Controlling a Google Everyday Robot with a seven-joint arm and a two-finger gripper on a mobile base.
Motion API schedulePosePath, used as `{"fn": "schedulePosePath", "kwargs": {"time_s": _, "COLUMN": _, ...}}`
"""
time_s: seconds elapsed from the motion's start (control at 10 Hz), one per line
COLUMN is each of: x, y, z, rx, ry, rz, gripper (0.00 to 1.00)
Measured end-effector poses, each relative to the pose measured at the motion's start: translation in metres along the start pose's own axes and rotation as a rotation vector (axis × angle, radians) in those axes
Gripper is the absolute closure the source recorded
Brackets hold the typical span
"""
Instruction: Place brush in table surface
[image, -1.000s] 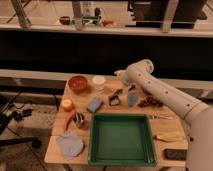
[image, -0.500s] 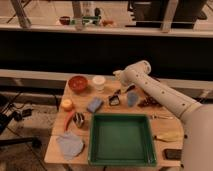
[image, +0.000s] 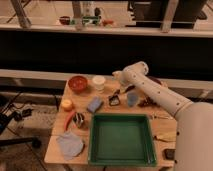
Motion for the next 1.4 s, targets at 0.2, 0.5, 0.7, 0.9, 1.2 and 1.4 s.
{"fn": "schedulePosePath", "kwargs": {"time_s": 0.2, "x": 0.005, "y": 0.007, "z": 0.01, "rx": -0.012, "ry": 0.005, "rz": -0.002, "gripper": 0.2}}
{"fn": "schedulePosePath", "kwargs": {"time_s": 0.5, "x": 0.01, "y": 0.012, "z": 0.022, "rx": -0.034, "ry": 0.01, "rz": -0.022, "gripper": 0.2}}
{"fn": "schedulePosePath", "kwargs": {"time_s": 0.7, "x": 0.014, "y": 0.016, "z": 0.028, "rx": -0.05, "ry": 0.005, "rz": -0.025, "gripper": 0.2}}
{"fn": "schedulePosePath", "kwargs": {"time_s": 0.9, "x": 0.018, "y": 0.022, "z": 0.034, "rx": -0.071, "ry": 0.001, "rz": -0.033, "gripper": 0.2}}
{"fn": "schedulePosePath", "kwargs": {"time_s": 1.2, "x": 0.015, "y": 0.028, "z": 0.043, "rx": -0.106, "ry": -0.011, "rz": -0.062, "gripper": 0.2}}
{"fn": "schedulePosePath", "kwargs": {"time_s": 1.4, "x": 0.015, "y": 0.031, "z": 0.047, "rx": -0.122, "ry": -0.025, "rz": -0.053, "gripper": 0.2}}
